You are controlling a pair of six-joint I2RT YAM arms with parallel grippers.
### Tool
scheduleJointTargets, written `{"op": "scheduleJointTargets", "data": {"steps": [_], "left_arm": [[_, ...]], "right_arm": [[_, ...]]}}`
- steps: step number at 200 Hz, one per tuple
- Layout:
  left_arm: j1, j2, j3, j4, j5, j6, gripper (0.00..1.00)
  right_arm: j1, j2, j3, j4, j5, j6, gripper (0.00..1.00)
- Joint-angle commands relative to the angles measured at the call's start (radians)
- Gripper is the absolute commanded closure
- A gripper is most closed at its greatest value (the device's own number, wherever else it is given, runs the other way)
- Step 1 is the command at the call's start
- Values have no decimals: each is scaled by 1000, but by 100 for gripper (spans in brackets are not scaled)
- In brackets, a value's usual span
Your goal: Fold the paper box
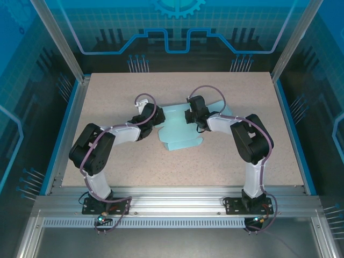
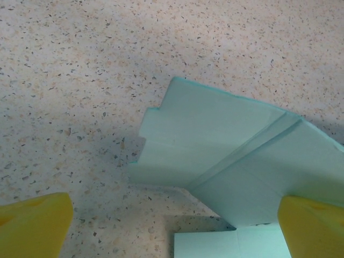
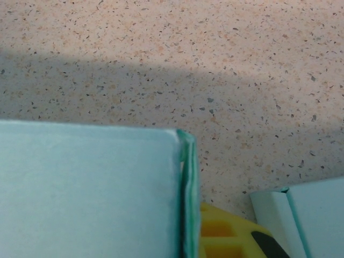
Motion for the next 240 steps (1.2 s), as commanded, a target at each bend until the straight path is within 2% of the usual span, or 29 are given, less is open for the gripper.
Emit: {"op": "scheduleJointTargets", "data": {"steps": [1,35,61,92,136,160,240], "left_arm": [[-3,-59,-48,54,31,-48,1],[-1,-195,-175,43,112,-114,1],[-1,-302,-304,42,137,-218,1],[-2,-368,-408,119,208,-297,6],[-4,-210,-422,388,365,-358,8],[-6,-102,-411,528,393,-384,9],[-2,8,-282,473,393,-359,11]], "right_arm": [[21,49,-2,-94,-30,2,100],[21,48,15,-126,-17,19,100],[21,48,13,-126,-15,31,100],[19,48,15,-125,-18,32,100],[20,41,6,-123,-18,33,100],[20,37,1,-119,-21,33,100],[20,31,-8,-105,-28,35,100]]}}
